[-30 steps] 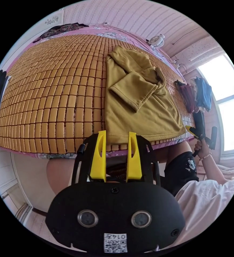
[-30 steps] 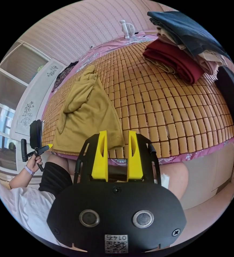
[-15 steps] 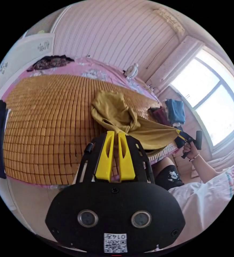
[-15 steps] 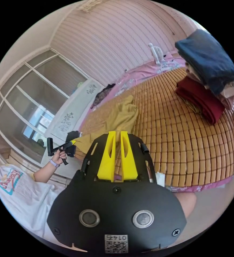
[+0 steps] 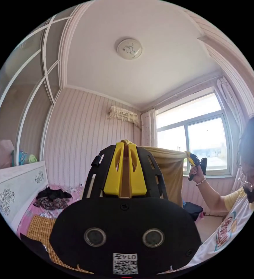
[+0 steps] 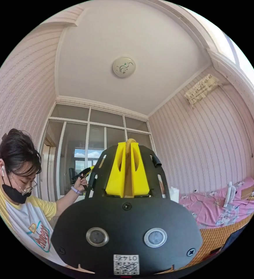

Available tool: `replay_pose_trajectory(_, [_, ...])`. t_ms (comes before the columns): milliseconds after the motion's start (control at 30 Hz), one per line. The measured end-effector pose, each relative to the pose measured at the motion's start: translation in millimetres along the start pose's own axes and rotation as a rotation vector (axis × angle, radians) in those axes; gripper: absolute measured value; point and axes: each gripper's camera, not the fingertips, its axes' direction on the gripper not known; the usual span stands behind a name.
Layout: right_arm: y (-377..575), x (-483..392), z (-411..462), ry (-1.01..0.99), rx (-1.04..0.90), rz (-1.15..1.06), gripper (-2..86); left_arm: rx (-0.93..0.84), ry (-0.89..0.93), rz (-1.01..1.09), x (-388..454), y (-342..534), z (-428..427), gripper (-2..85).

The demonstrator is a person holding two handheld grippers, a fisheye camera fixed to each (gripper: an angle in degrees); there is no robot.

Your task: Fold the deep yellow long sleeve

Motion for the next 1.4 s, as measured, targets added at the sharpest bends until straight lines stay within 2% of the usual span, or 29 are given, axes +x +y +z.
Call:
replay_pose_trajectory(67, [-21.6,-32.2,4.9,0.115,-0.108,-0.085,1.4,0.004,-0.042,0.033,13.7,-18.0,-28.6,-0.5])
replay_pose_trajectory(133, [-23.2,-43.7,7.1,0.14,-0.171,-0.105,1.4,-0.026,-0.075,0.041,15.7,-19.7,-43.1,-0.6])
replay_pose_trajectory(300, [-41.8,-76.1,-19.6,0.034,-0.11,-0.142,1.3,0.036,-0.043,0.073,29.0,-34.6,-96.0,-0.6])
replay_pose_trajectory(433, [-76.9,-125.2,-48.3,-0.105,0.016,-0.199,1.3,0.205,0.036,0.144,61.5,-71.8,-154.4,-0.5])
replay_pose_trajectory(567, [-117.9,-175.2,-52.9,-0.107,0.06,-0.339,1.2,0.351,0.063,0.255,84.3,-112.7,-194.9,-0.4])
replay_pose_trajectory(633, [-127.6,-182.6,-41.9,-0.078,0.046,-0.38,1.2,0.349,0.068,0.255,79.7,-123.6,-194.4,-0.4])
replay_pose_trajectory(700, [-130.0,-177.3,-23.1,-0.057,-0.004,-0.382,1.2,0.307,0.067,0.228,65.3,-125.9,-182.8,-0.4])
replay_pose_trajectory(800, [-109.8,-135.4,28.1,0.016,-0.164,-0.323,1.2,0.125,0.001,0.138,17.5,-101.3,-131.1,-0.4])
replay_pose_trajectory(867, [-67.2,-67.9,91.0,0.114,-0.374,-0.194,1.1,-0.122,-0.062,-0.049,-46.7,-52.5,-58.3,-0.4])
replay_pose_trajectory(933, [-22.6,-6.9,142.0,0.203,-0.539,-0.077,1.0,-0.302,-0.161,-0.152,-89.5,-4.7,-2.4,-0.4])
replay_pose_trajectory(967, [8.4,27.4,168.7,0.254,-0.589,-0.025,1.0,-0.366,-0.258,-0.096,-101.3,22.7,26.1,-0.4])
replay_pose_trajectory(1033, [38.8,58.6,200.3,0.36,-0.634,-0.003,0.9,-0.396,-0.328,-0.065,-107.7,44.4,56.9,-0.5])
replay_pose_trajectory(1100, [36.5,68.8,222.7,0.421,-0.601,-0.038,0.8,-0.374,-0.313,-0.116,-113.7,36.2,77.4,-0.5])
replay_pose_trajectory(1233, [-21.2,67.5,227.4,0.33,-0.315,-0.036,0.9,-0.221,-0.318,-0.009,-98.9,-9.7,87.4,-0.4])
replay_pose_trajectory(1333, [-12.9,65.4,219.7,0.282,-0.278,-0.105,1.1,-0.162,-0.238,-0.009,-97.0,0.7,80.1,-0.3])
replay_pose_trajectory(1400, [17.4,69.3,208.1,0.262,-0.286,-0.126,1.2,-0.218,-0.202,-0.003,-101.6,29.5,83.0,-0.2])
